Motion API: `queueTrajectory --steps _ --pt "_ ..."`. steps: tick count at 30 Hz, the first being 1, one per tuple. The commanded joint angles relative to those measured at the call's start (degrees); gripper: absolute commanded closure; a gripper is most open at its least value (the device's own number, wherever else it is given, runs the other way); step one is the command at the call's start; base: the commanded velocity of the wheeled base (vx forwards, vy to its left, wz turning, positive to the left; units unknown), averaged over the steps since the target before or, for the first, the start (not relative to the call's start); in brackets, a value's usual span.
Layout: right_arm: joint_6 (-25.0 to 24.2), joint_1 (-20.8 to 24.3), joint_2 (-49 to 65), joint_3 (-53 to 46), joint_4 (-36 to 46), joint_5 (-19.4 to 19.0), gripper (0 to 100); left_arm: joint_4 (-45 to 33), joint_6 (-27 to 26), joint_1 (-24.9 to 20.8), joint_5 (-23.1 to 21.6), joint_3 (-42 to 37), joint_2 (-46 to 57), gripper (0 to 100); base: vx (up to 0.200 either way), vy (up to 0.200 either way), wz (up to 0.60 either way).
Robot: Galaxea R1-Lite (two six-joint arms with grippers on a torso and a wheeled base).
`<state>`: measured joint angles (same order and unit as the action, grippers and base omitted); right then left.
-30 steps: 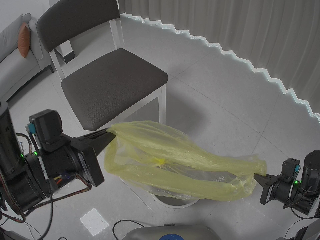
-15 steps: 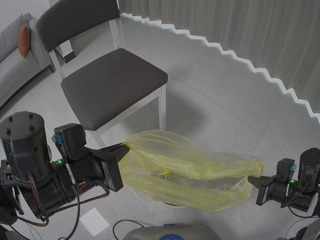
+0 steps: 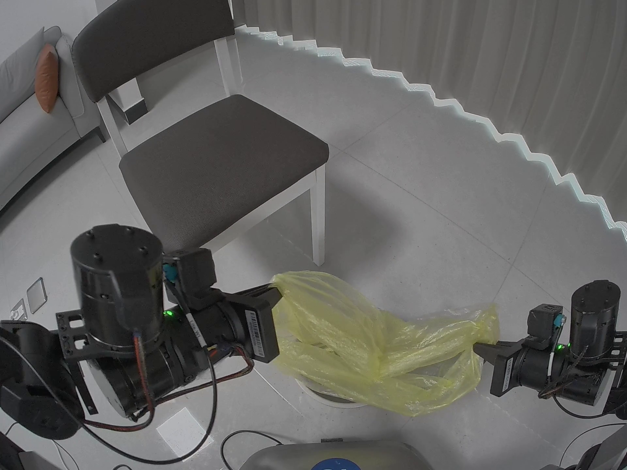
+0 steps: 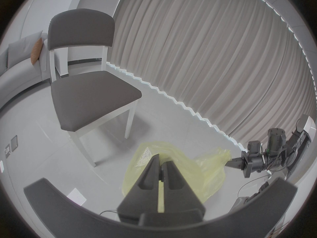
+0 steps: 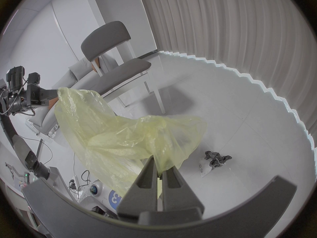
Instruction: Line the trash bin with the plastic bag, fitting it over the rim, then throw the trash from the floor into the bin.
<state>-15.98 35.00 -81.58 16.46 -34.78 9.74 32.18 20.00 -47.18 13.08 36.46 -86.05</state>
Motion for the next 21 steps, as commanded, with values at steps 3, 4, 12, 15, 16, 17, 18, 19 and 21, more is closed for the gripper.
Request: queueTrajectory --steps 3,4,12,15,16,17,18,19,21 --pt "0.6 -2.4 -4.5 1.2 -0.2 -2.4 100 3.1 0.3 2.1 -1.6 -0.2 -7.4 100 0.0 0.0 0.0" --pt "0.6 -2.5 -4.6 1.2 -0.3 -2.4 100 3.5 0.4 2.2 -1.7 -0.3 -7.7 100 0.0 0.0 0.0" --pt "1.3 -5.8 -7.8 2.8 -0.6 -5.3 100 9.1 1.1 3.8 -2.7 -0.3 -14.1 100 0.0 0.0 0.0" --pt "1.7 -6.9 -10.0 3.5 -0.7 -6.4 100 11.0 2.1 4.0 -2.7 0.2 -17.3 100 0.0 0.0 0.0" --pt "1.7 -7.0 -10.7 3.5 -0.8 -6.6 100 11.3 2.2 4.1 -2.8 0.4 -17.9 100 0.0 0.0 0.0" --pt "1.7 -7.1 -11.6 3.6 -0.8 -6.8 100 11.7 2.2 4.1 -3.1 0.4 -18.4 100 0.0 0.0 0.0" --pt "1.7 -7.1 -12.2 3.7 -0.9 -6.8 100 11.9 2.3 4.2 -3.4 0.4 -18.8 100 0.0 0.0 0.0" --pt "1.7 -7.2 -12.9 3.9 -1.1 -6.8 100 12.1 2.6 4.3 -3.9 0.4 -19.1 100 0.0 0.0 0.0" --pt "1.7 -7.4 -14.5 4.5 -1.7 -6.8 100 12.2 2.7 4.8 -4.2 0.3 -19.4 100 0.0 0.0 0.0"
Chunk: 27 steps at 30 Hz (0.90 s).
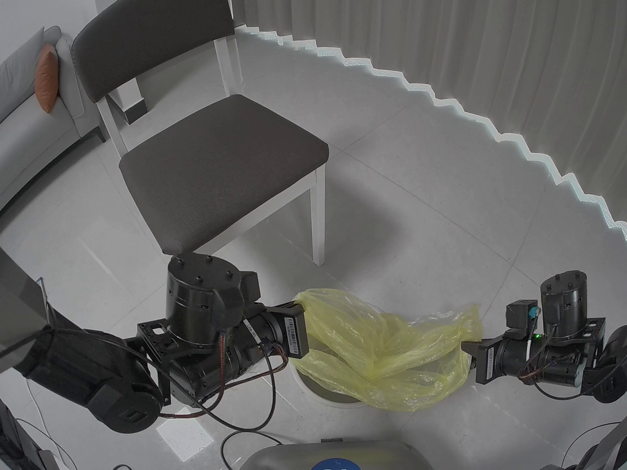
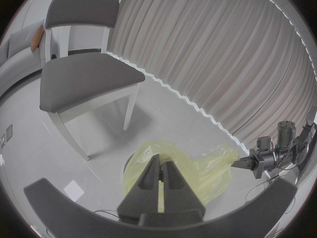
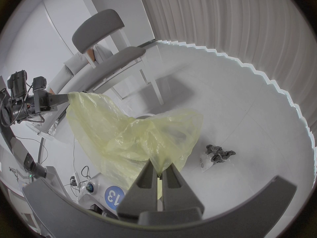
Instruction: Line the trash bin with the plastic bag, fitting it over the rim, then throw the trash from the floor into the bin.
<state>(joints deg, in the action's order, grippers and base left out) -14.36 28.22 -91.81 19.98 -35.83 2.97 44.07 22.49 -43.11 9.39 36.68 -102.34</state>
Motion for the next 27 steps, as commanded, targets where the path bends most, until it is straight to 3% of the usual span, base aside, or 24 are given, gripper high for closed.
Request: queueTrajectory --steps 1,7,15,27 --pt "0.0 -0.7 -5.1 1.2 -1.2 -0.1 100 0.4 0.2 0.9 -0.5 0.1 -3.3 100 0.0 0.0 0.0" --pt "-0.1 -0.7 -12.8 3.0 -6.3 -1.1 100 0.4 0.9 1.5 -0.6 0.9 -5.1 100 0.0 0.0 0.0" --pt "0.0 -0.9 -24.8 6.1 -15.1 -1.3 100 3.0 1.4 6.5 -2.9 0.0 -9.5 100 0.0 0.0 0.0" --pt "0.1 -1.6 -30.2 8.9 -14.6 -4.5 100 4.8 2.6 5.9 -3.3 -0.3 -13.9 100 0.0 0.0 0.0"
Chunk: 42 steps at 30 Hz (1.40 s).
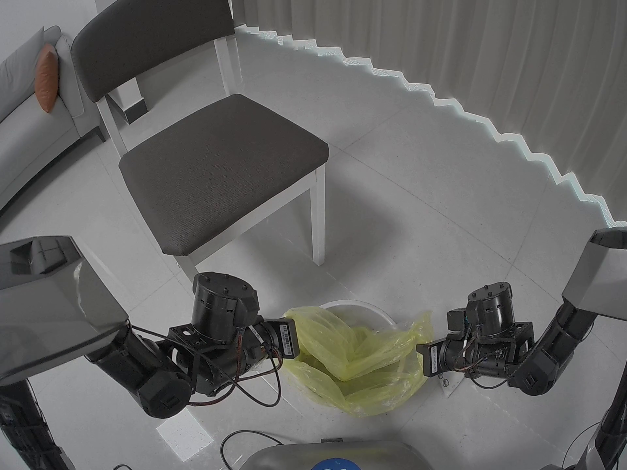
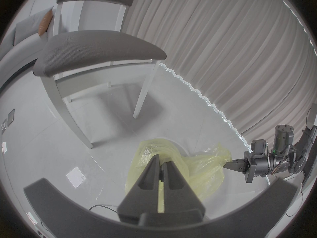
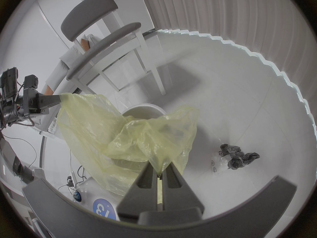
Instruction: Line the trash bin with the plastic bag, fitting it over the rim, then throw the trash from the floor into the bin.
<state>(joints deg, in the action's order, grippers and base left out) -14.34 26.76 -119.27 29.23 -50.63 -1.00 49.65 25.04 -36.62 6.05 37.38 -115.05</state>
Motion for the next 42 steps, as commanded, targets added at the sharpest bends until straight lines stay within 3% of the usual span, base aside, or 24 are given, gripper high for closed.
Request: queueTrajectory --steps 1,13,21,30,36,42 --pt "0.2 -0.1 -2.6 -0.5 0.3 -0.6 100 -0.9 0.1 -0.6 0.0 -1.2 -0.9 100 0.0 0.0 0.0" --pt "3.9 0.4 -2.2 -9.2 0.1 -1.1 100 -0.1 0.1 1.3 -4.3 -12.2 2.2 100 0.0 0.0 0.0" --pt "3.4 2.8 -3.2 -10.9 -0.2 -1.1 100 0.1 0.9 1.4 -4.6 -13.0 0.4 100 0.0 0.0 0.0" --pt "3.2 1.1 -12.7 -0.8 0.1 -1.1 100 7.8 0.7 3.2 -4.5 -9.7 -10.2 100 0.0 0.0 0.0" --pt "3.4 -3.2 -17.4 8.4 3.1 -1.1 100 8.3 0.6 5.9 -4.5 -3.5 -17.0 100 0.0 0.0 0.0" --pt "3.5 -6.0 -17.6 10.4 5.0 -1.1 100 11.3 0.9 7.8 -4.6 -2.6 -20.6 100 0.0 0.0 0.0"
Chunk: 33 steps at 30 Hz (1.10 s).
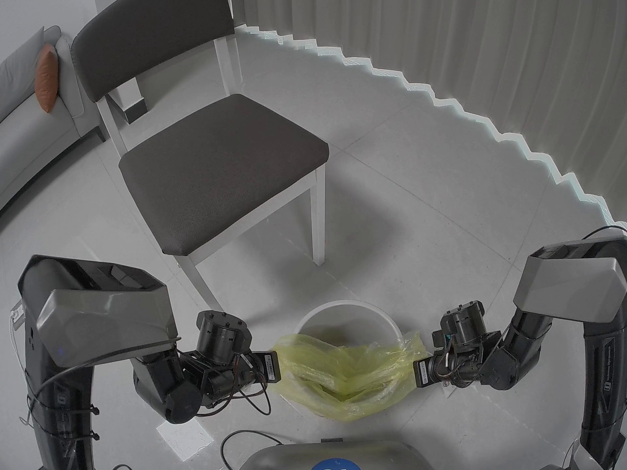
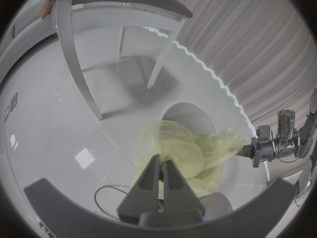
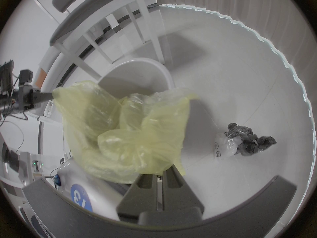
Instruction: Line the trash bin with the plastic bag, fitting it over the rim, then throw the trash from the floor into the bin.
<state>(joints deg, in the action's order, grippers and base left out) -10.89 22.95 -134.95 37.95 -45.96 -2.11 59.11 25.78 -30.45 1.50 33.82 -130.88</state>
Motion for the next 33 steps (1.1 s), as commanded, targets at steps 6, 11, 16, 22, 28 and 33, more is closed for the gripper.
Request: queueTrajectory --steps 6,11,16,22,28,33 --pt "0.3 -4.4 -0.9 0.5 0.3 0.0 100 5.3 0.1 3.2 0.0 -0.2 -5.2 100 0.0 0.0 0.0" --pt "0.5 -5.0 1.9 -2.5 0.3 -0.1 100 6.2 0.1 3.4 -0.1 -1.1 -3.9 100 0.0 0.0 0.0" --pt "1.3 -6.0 2.9 -4.9 0.2 -0.1 100 7.4 0.1 4.0 -1.4 -1.3 -4.5 100 0.0 0.0 0.0" --pt "2.7 -8.5 1.6 -5.7 -0.5 -0.8 100 8.4 0.0 5.0 -1.2 -2.5 -5.3 100 0.0 0.0 0.0" --pt "2.7 -9.4 1.8 -5.5 -1.9 -2.9 100 10.6 -0.4 6.1 -1.3 -3.0 -4.6 100 0.0 0.0 0.0" --pt "2.7 -8.2 2.0 -5.6 -2.8 -3.0 100 10.7 -0.1 3.7 -1.3 -2.0 -4.2 100 0.0 0.0 0.0"
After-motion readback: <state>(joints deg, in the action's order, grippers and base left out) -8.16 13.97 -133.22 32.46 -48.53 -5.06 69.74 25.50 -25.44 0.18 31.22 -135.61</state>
